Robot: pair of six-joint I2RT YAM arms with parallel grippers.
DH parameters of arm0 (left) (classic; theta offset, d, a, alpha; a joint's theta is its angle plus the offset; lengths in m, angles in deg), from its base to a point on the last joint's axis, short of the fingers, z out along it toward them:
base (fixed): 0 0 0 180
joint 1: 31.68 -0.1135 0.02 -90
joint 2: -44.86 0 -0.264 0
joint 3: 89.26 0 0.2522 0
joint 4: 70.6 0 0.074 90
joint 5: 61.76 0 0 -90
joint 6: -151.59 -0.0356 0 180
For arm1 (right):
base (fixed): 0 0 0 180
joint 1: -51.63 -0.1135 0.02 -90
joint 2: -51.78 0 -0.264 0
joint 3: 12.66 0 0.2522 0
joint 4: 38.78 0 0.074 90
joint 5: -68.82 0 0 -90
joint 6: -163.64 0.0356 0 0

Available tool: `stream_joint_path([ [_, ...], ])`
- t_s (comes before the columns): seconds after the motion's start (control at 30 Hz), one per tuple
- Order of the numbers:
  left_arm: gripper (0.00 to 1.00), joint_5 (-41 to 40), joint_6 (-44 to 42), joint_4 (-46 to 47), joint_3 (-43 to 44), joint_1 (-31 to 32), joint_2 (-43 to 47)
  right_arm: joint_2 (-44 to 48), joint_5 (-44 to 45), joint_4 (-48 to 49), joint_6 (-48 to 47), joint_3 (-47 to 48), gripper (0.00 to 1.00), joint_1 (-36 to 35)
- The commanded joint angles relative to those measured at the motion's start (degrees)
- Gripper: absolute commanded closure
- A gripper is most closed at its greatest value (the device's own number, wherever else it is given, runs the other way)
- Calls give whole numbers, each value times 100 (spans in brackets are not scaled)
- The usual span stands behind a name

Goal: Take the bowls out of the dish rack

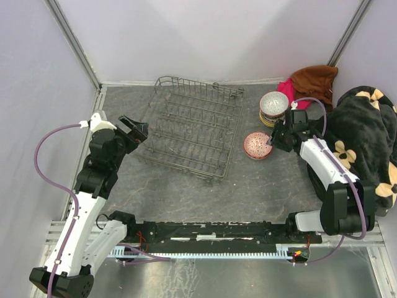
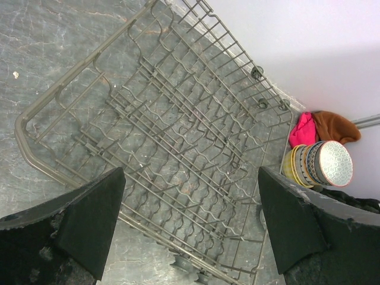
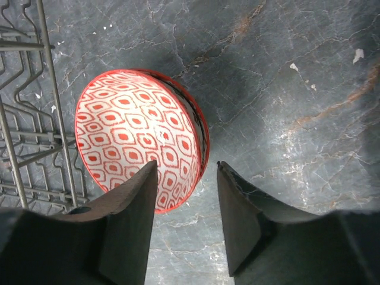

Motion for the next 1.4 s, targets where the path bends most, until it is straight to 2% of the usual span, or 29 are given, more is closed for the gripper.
stream_joint_path([
  [0.0,1,51,10,275,59,8,29,415,205,-170,-68,102,46,26],
  [0.07,1,116,11,267,47,6,71,588,261,-265,-90,87,40,31],
  [0.1,1,160,18,255,35,4,105,738,293,-317,-92,75,35,33],
  [0.13,1,192,34,234,16,4,167,858,320,-382,-97,59,27,28],
  [0.2,1,226,81,165,-36,4,285,1177,337,-474,-104,-10,3,25],
  [0.23,1,227,115,121,-83,4,365,1383,292,-493,-120,-65,0,20],
  [0.37,1,236,201,-8,-318,7,770,2385,213,-635,-135,-336,0,-17],
  [0.57,1,208,195,-400,-413,4,1299,4009,738,-1428,231,-641,1,-26],
  [0.77,1,173,223,-604,-514,5,1833,5024,565,-1989,468,-788,1,-27],
  [0.97,1,302,288,-696,-834,4,2427,5987,751,-2514,633,-797,1,-28],
  [1.23,1,221,416,-927,-1092,8,3137,6612,885,-2959,1142,-617,1,-28],
  [1.37,1,189,426,-1095,-1152,8,3373,6676,1229,-3176,1078,-422,1,-25],
])
